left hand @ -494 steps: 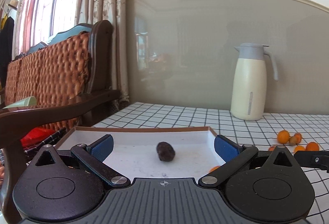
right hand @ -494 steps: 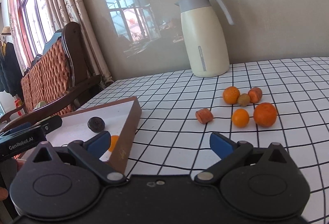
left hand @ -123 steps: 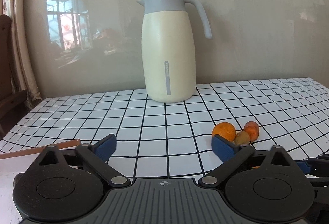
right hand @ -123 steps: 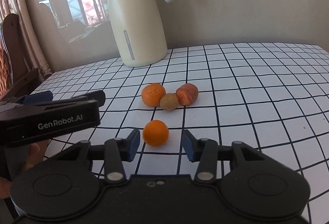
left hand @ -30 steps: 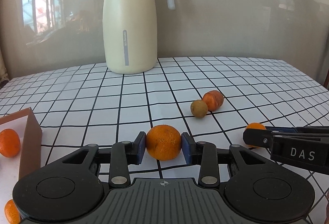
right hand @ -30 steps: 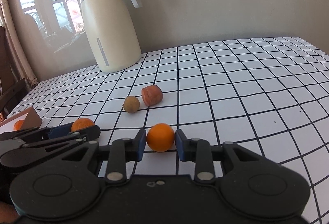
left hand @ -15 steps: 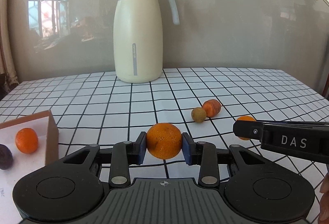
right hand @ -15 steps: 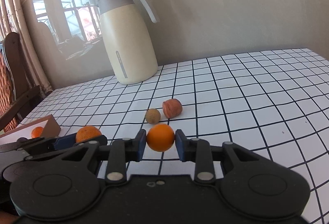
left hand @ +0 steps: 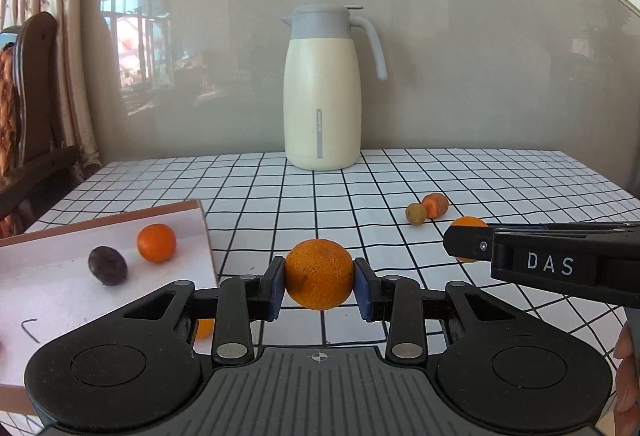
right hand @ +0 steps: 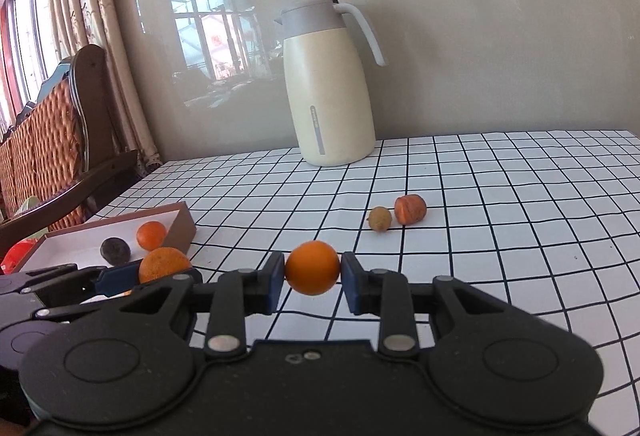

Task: Organize fruits
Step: 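Carry the orange in the left gripper while the right carries its orange to the tray, then open the left gripper over the tray while the right releases its orange there, then move both open grippers from the tray back toward the kiwi and reddish fruit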

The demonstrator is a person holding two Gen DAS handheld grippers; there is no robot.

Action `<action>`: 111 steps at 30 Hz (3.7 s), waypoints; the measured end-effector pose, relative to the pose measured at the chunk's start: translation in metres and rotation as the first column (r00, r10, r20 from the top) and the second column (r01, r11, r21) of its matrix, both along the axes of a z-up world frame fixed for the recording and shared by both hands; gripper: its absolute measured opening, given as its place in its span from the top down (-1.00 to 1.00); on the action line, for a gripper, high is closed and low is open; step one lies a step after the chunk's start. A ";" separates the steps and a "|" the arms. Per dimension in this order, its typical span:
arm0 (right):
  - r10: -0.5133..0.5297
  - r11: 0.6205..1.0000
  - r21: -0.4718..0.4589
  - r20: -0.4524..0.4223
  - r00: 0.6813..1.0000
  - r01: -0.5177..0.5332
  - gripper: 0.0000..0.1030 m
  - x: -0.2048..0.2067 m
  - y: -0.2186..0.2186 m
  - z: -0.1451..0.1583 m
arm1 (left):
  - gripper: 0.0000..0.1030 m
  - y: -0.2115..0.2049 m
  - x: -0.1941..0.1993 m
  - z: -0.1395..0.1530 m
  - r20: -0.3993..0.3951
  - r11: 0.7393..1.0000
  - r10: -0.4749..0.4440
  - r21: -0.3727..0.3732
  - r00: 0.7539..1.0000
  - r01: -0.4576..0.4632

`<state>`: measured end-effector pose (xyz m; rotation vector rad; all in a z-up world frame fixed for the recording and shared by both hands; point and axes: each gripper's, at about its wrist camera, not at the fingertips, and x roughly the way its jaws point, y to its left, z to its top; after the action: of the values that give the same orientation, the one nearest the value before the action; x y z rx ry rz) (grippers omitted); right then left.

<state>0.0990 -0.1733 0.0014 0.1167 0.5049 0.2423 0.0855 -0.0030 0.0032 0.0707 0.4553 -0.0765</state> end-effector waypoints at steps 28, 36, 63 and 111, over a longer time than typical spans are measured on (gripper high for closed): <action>0.282 0.958 -0.015 0.216 0.935 -0.286 0.57 -0.046 0.127 0.021 | 0.30 0.146 -0.088 0.024 0.152 0.943 0.334 -0.064 0.930 -0.328; 0.283 0.956 0.003 0.235 0.930 -0.292 0.57 -0.040 0.143 0.017 | 0.30 0.176 -0.087 0.025 0.170 0.919 0.395 -0.084 0.903 -0.386; 0.241 0.970 -0.027 0.164 0.956 -0.240 0.57 0.017 0.173 0.000 | 0.30 0.230 -0.036 0.016 0.145 0.869 0.494 -0.106 0.857 -0.483; 0.119 0.979 0.126 0.264 0.957 -0.157 -0.88 0.024 0.131 0.020 | -1.00 0.233 -0.020 0.017 0.194 0.822 0.561 -0.017 0.805 -0.569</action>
<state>0.1227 -0.0424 0.0212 0.1905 0.2374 0.4262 0.0653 0.2301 0.0205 -0.0201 0.2690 0.5303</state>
